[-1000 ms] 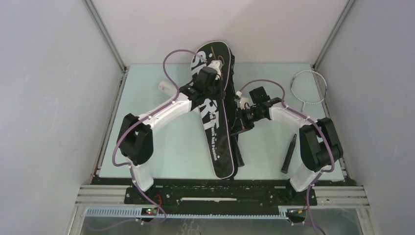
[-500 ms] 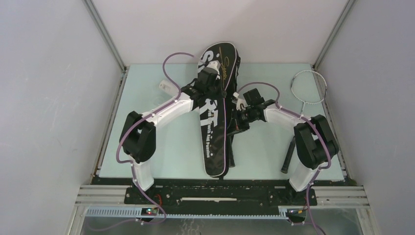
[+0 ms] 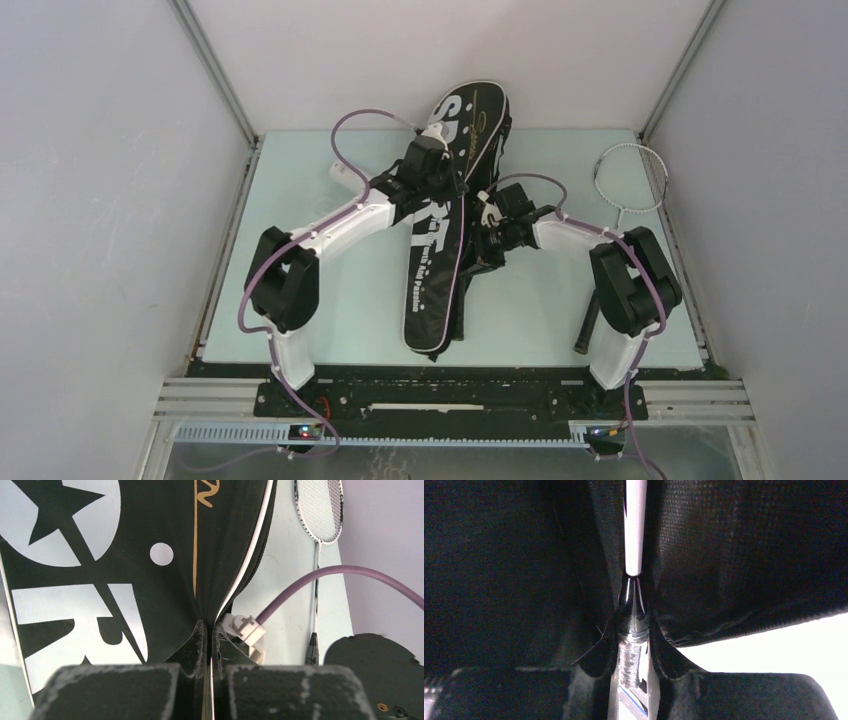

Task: Pack up the badminton gear
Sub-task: Place the racket in the racket bag.

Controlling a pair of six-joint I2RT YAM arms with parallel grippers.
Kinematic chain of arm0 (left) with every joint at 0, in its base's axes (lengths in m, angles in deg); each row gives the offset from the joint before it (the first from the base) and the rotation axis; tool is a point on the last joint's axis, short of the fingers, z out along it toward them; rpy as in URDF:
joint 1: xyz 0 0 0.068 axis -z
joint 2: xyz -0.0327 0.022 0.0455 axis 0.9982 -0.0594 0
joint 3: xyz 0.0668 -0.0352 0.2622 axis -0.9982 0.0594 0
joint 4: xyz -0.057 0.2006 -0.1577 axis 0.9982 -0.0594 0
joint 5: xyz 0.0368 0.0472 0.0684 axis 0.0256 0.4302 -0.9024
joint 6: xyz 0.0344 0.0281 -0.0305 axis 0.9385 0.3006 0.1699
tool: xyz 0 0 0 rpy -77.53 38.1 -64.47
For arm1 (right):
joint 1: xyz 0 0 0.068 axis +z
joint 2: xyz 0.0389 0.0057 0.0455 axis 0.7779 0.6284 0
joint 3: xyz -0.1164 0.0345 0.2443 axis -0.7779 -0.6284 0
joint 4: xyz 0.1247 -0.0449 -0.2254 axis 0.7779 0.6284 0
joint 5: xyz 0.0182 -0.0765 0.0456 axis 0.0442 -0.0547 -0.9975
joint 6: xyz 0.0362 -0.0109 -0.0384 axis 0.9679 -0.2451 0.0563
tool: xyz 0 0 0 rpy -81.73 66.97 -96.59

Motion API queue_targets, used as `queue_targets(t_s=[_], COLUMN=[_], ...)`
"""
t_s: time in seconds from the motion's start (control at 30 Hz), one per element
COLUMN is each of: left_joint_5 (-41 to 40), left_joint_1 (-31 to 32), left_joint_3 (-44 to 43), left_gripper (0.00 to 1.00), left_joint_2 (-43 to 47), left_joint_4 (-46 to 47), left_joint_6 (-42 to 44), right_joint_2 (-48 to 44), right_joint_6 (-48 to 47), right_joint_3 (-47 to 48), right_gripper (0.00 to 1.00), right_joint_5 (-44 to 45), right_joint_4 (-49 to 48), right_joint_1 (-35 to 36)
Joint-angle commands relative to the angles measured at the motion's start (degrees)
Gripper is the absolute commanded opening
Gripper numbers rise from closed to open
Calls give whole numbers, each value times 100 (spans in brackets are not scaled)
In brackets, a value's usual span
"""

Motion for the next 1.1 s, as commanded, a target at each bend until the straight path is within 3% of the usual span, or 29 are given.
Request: queue_targets(t_s=[0.0,0.27,0.33,0.43,0.57,0.87,1.07], left_joint_5=[825,625,637,765,925,640,11], left_joint_1=[283,260,235,141,13,41,692], left_joint_3=[-26,11,144,260,481,2013,2947], left_gripper=[0,3,16,54,76,79,81], left_joint_2=[-39,-31,63,151,327,1639,2134], left_joint_4=[-429,-356,-266,-160,-28,210,73], left_joint_6=[-299,311,445,669,1107,3069,3882], right_joint_2=[153,350,384,404,411,603,591], right_joint_6=[645,752,682,590,498,661,550], right_joint_3=[355,225,219,183,133,57,62], right_gripper=[21,19,19,15,9,4,4], right_joint_5=[295,343,365,369,452,60,28], right_joint_4=[-1075,-1255,-1271,-1356,-1398,-1627,-1577], right_joint_1=[-104,-137,-181,-201,-190,-235,-278])
